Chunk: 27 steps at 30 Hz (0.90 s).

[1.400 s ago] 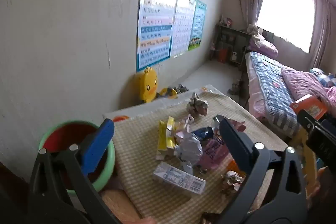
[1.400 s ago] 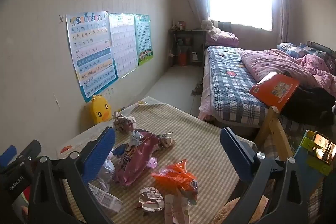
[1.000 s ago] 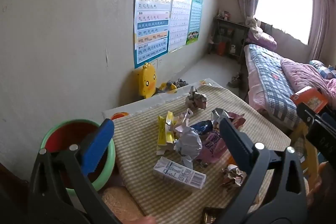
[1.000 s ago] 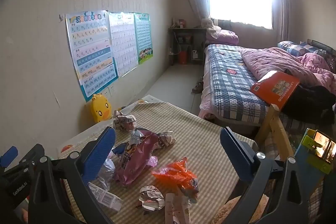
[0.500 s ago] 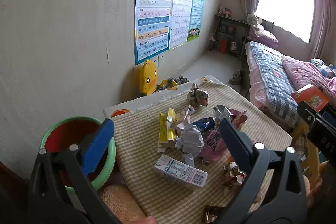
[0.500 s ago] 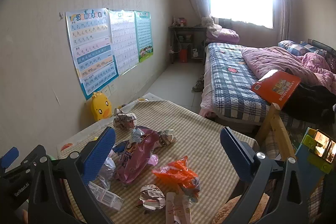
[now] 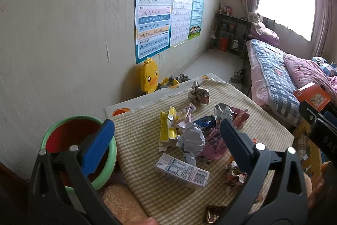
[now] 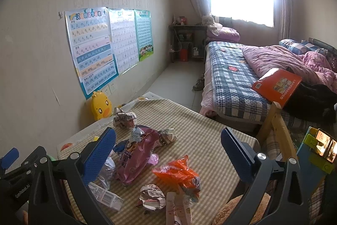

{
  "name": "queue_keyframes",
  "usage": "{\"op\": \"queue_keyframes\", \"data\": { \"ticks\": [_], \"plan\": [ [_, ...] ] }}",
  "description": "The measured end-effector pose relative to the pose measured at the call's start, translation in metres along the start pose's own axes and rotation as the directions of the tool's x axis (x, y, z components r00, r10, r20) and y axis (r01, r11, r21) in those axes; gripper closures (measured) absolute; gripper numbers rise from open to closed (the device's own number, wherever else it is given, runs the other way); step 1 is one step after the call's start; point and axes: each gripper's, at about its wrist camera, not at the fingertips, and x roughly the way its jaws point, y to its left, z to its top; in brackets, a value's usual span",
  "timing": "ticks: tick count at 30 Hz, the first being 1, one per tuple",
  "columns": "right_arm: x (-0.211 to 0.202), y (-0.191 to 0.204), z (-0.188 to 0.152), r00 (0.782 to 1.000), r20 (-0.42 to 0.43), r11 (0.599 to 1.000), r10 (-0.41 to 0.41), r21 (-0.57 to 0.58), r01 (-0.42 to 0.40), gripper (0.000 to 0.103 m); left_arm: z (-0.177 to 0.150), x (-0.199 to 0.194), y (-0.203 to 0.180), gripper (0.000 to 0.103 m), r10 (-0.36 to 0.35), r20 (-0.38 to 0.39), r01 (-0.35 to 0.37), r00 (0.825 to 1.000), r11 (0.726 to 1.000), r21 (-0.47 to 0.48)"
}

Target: Collect trash

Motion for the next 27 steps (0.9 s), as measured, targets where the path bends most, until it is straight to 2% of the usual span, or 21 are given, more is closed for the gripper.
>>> {"op": "queue_keyframes", "data": {
  "ticks": [27],
  "plan": [
    [-0.0015, 0.0048, 0.0005, 1.000, -0.004, 1.000, -0.004, -0.009, 0.004, 0.008, -0.0017, -0.0024, -0.0006, 0.005, 0.031, -0.007, -0.031, 0.999, 0.999, 0.015]
  ]
}}
